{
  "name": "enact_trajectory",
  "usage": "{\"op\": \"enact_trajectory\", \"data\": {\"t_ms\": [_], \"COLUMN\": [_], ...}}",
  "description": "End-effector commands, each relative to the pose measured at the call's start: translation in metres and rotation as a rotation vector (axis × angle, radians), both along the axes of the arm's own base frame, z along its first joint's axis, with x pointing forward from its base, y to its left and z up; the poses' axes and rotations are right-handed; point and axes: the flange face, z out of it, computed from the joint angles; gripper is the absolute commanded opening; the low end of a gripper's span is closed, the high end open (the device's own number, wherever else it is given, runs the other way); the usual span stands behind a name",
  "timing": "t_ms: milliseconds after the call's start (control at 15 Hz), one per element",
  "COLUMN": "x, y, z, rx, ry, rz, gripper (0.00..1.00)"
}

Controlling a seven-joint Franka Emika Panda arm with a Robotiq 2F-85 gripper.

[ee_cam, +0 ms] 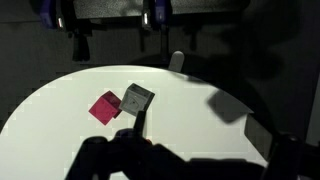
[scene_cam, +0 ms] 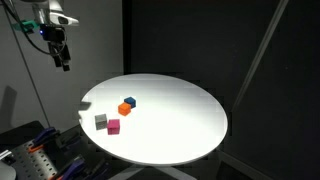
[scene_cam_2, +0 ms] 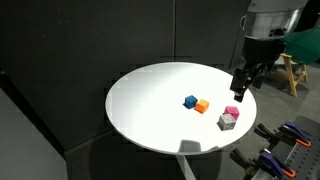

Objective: Put the orange block on the pink block

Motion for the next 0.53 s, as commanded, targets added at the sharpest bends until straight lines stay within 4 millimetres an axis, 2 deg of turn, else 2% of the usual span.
{"op": "enact_trajectory", "data": {"t_ms": [0, 467], "x": [0.02, 0.061], "y": [-0.014, -0.049], "z": [-0.005, -0.023], "rx": [0.039, 0.121], "ry": [0.011, -0.022], "rz": [-0.02, -0.091], "gripper": [1.0, 1.0]}}
